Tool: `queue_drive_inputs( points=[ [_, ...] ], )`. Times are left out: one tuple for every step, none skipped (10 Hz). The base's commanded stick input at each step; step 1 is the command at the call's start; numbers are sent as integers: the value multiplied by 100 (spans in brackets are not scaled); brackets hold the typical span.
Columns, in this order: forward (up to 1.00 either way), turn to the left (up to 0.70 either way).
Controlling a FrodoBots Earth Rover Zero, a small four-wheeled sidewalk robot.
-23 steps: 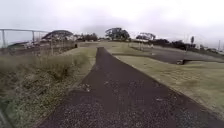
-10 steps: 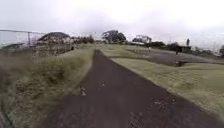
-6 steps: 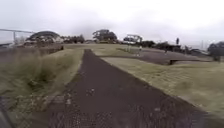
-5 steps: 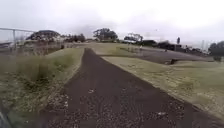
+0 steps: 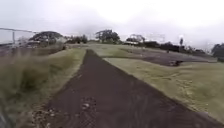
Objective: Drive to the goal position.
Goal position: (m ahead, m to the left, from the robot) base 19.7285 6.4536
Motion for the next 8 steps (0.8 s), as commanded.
queue_drive_inputs(
  points=[
    [100,0],
    [100,0],
    [100,0],
    [100,24],
    [100,40],
    [100,20],
    [100,3],
    [100,0]
  ],
)
